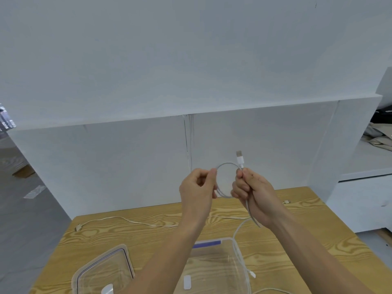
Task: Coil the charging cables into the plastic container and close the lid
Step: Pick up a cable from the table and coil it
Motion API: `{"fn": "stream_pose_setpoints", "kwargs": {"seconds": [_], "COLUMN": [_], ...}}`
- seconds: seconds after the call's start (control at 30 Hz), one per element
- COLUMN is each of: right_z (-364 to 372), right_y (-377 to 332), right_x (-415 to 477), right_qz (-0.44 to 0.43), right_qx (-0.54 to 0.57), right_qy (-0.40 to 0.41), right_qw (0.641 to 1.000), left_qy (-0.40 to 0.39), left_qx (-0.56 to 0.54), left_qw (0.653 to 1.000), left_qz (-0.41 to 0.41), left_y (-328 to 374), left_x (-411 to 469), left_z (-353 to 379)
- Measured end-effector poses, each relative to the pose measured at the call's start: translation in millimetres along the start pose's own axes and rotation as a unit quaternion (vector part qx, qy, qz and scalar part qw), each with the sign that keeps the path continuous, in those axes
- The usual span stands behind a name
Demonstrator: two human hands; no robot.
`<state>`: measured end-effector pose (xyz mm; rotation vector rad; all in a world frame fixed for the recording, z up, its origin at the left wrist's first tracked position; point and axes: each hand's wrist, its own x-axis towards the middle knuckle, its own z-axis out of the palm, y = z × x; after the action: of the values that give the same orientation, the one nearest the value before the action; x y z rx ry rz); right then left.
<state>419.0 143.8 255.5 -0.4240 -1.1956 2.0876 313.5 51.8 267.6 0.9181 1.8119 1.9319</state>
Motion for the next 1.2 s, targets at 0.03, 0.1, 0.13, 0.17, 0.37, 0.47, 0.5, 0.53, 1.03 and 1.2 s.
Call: {"fn": "stream_pose_setpoints", "kwargs": {"seconds": [0.03, 0.1, 0.13, 0.17, 0.37, 0.47, 0.5, 0.53, 1.03, 1.2], "right_z": [1, 2, 3, 4, 9, 9, 9, 7, -22, -25], "right_y": [-2, -8, -11, -15, -33, -44, -49, -54, -101, -81], "right_x": [1, 3, 3, 4, 4, 0, -1, -2, -8, -4], "right_qz": [-0.005, -0.012, -0.016, -0.022, -0.055, -0.06, -0.061, -0.061, -0.12, -0.107], "right_qx": [0.023, 0.053, 0.062, 0.071, 0.057, 0.075, 0.082, 0.087, -0.006, -0.074], "right_qy": [0.0, -0.001, -0.001, -0.002, -0.033, -0.045, -0.047, -0.047, 0.003, 0.008], "right_qw": [1.0, 0.999, 0.998, 0.997, 0.996, 0.994, 0.994, 0.993, 0.993, 0.991], "left_qy": [0.017, -0.022, -0.083, -0.156, -0.385, -0.42, -0.43, -0.437, -0.271, -0.145], "left_qx": [0.007, 0.005, -0.001, -0.01, -0.027, -0.009, -0.021, -0.043, -0.245, -0.421], "left_qw": [1.0, 1.0, 0.996, 0.985, 0.92, 0.907, 0.902, 0.897, 0.898, 0.813], "left_qz": [0.01, -0.011, -0.041, -0.067, -0.07, -0.036, -0.038, -0.045, -0.246, -0.376], "left_y": [-3, -14, -20, -27, -49, -49, -49, -48, -54, -23], "left_x": [-4, -15, -22, -29, -58, -55, -53, -51, 5, 21], "left_z": [-2, -3, -1, 2, 31, 35, 35, 35, -19, -18]}}
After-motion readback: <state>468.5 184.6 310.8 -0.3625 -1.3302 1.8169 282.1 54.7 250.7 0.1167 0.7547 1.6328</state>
